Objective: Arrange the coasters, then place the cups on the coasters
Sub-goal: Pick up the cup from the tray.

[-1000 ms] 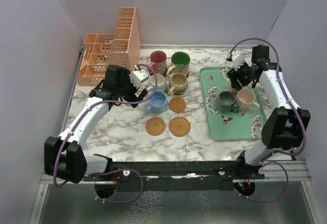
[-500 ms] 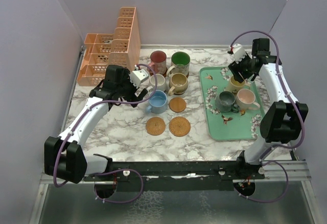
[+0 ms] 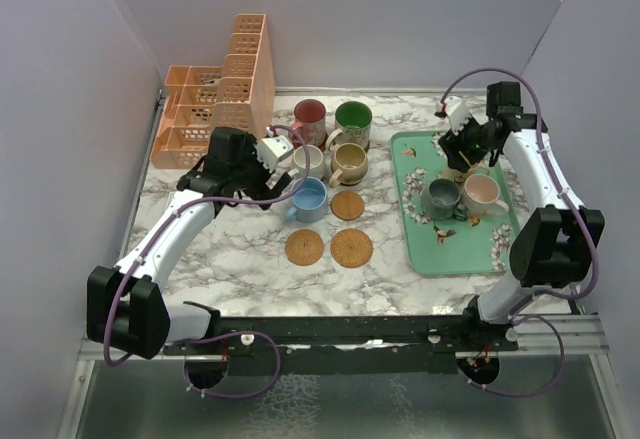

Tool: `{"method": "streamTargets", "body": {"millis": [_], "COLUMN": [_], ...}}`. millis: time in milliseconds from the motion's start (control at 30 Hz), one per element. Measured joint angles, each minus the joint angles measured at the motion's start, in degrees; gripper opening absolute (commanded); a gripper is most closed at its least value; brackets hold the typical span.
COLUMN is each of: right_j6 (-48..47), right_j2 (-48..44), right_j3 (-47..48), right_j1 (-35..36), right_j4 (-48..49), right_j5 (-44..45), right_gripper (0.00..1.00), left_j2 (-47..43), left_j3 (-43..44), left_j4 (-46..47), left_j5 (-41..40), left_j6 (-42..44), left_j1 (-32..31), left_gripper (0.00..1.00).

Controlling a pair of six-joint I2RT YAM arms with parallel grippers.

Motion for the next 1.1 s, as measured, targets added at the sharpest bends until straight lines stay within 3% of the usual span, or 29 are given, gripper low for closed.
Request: {"method": "streamTargets", "body": {"millis": [200,533,800,1100], "right_j6": [-9.2,-18.9,-22.3,-21.9], "right_j2": [-2.3,-1.3,4.9,6.3], "right_j3": [-5.0,-5.9,-5.8,-5.7], "right_j1": [5.4,7.6,10.8,10.8], "right_j4": [-2.1,-3.9,-4.7,-5.2], "right_j5": [-2.4,-0.1,3.8,4.3], "right_gripper": [0.6,0.59,0.55,0.43], "left_j2": [0.0,0.0,0.0,0.0], "left_j3": [0.0,0.0,0.0,0.0], "left_j4": [0.0,0.0,0.0,0.1], "left_j5": [-0.4,-0.5,-0.5,-0.5], "left_j6": [0.0,0.0,0.0,0.0], "left_j1": [-0.5,-0.5,-0.5,-0.5], "left_gripper": [0.99,0.99,0.99,0.99]}}
